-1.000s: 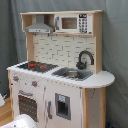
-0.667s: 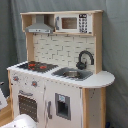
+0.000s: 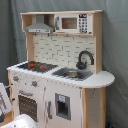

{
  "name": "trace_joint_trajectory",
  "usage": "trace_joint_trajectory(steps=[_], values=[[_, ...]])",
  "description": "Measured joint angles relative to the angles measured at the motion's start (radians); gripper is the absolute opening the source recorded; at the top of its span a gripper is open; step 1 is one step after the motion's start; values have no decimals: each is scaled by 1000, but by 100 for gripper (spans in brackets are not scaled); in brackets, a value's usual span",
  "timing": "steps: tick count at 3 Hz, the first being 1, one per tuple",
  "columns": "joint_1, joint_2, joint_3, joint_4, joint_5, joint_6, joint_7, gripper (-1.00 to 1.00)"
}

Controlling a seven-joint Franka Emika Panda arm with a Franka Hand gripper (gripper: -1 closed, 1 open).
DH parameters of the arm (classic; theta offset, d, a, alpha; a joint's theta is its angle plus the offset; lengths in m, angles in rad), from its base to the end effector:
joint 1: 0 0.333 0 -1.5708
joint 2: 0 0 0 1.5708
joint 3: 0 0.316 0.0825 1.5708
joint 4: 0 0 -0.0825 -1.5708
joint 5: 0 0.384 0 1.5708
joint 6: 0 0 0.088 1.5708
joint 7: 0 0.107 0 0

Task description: Play with the kitchen

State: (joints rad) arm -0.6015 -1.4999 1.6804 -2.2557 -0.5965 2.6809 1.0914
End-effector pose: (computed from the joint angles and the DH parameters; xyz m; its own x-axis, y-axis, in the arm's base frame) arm 0.2465 0.4952 0.2603 0.0156 0.8882 0.4593 -0.1622 -0.4510 0.8777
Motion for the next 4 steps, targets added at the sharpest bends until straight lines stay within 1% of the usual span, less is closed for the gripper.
trace_joint_trajectory(steps=[1, 2, 3, 4], values=[[-9, 0, 16, -32, -40, 12, 108, 100], [-26, 0, 21, -55, -85, 26, 209, 100], [-54, 0, 21, -65, -132, 48, 312, 100], [-89, 0, 21, -60, -172, 69, 403, 100]])
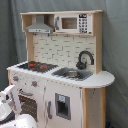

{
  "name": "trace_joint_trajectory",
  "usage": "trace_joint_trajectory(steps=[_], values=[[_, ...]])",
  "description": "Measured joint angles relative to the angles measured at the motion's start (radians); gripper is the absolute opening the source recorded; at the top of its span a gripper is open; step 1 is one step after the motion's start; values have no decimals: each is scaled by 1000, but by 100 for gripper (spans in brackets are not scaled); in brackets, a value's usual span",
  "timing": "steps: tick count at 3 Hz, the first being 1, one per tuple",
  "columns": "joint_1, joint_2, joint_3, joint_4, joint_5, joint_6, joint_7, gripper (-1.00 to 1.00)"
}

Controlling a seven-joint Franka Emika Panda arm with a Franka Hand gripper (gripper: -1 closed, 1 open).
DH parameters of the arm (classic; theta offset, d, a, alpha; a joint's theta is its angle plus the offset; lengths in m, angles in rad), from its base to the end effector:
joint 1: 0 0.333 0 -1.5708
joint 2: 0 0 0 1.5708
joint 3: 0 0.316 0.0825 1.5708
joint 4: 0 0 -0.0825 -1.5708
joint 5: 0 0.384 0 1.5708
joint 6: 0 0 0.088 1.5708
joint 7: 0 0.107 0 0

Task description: Play with the kitchen

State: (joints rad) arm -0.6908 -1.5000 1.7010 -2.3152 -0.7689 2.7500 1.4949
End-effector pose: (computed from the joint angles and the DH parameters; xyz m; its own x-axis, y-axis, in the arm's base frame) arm 0.2952 0.4433 0.2389 0.0140 0.7766 0.6299 -0.1913 -0.6162 0.7640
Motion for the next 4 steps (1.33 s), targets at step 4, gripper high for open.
trace_joint_trajectory(steps=[4], values=[[-164, 1, -28, 61, -53, 184, 121, 100]])
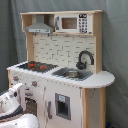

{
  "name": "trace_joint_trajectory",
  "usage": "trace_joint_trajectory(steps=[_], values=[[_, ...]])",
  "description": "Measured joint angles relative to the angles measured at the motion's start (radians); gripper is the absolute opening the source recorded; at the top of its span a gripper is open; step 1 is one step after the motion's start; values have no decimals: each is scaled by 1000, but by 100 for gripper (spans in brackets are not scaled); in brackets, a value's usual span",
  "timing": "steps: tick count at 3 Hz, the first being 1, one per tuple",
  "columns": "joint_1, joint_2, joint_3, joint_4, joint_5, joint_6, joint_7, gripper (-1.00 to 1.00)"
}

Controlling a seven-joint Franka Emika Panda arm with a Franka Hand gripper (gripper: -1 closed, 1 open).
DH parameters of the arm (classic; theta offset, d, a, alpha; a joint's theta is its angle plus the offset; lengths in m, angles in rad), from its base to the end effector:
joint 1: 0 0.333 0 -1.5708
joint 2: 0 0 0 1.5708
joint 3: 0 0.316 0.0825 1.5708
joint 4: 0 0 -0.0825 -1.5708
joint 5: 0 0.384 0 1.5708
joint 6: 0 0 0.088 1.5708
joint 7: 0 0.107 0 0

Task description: Play with the kitchen

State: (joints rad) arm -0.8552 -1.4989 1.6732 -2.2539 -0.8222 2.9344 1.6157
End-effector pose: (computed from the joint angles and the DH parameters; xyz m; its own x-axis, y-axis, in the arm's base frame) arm 0.3469 0.4355 0.2365 0.0534 0.7105 0.7016 -0.0931 -0.6960 0.7120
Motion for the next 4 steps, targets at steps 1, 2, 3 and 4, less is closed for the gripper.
trace_joint_trajectory(steps=[1, 2, 3, 4], values=[[0, 0, 0, 0, 0, 0, 0, -100], [76, 34, 15, -22, 3, -84, -4, -100], [134, 44, 34, -29, 38, -155, -8, -100], [168, 66, 49, -22, 102, -214, -60, -100]])
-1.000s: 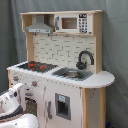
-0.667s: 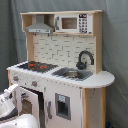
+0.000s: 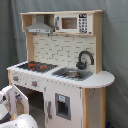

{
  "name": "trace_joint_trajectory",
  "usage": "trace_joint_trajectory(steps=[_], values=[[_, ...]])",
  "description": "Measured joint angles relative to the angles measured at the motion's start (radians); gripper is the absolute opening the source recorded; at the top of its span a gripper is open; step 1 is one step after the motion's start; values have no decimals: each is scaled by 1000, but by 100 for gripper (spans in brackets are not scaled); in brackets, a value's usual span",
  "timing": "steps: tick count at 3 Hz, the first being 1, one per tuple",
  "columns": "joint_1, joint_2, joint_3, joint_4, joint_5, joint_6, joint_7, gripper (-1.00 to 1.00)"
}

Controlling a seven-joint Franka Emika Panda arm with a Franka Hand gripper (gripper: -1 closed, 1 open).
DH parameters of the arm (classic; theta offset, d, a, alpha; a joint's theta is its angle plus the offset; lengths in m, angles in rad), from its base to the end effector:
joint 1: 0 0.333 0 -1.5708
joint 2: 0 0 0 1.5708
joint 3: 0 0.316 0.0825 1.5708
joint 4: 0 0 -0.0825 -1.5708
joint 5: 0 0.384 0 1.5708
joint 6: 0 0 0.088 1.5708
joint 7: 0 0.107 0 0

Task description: Play with the kitchen

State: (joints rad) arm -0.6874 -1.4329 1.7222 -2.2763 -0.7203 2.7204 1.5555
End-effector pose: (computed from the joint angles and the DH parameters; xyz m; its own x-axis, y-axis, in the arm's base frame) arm 0.2810 0.4654 0.2363 0.0301 0.6819 0.7308 -0.1440 -0.7205 0.6783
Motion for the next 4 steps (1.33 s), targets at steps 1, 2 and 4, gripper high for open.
trace_joint_trajectory(steps=[1, 2, 4], values=[[18, 18, 13, 18, 65, -59, -63, -100], [26, 30, 26, 45, 128, -122, -121, -100], [29, 36, 44, 112, 244, -238, -230, -100]])
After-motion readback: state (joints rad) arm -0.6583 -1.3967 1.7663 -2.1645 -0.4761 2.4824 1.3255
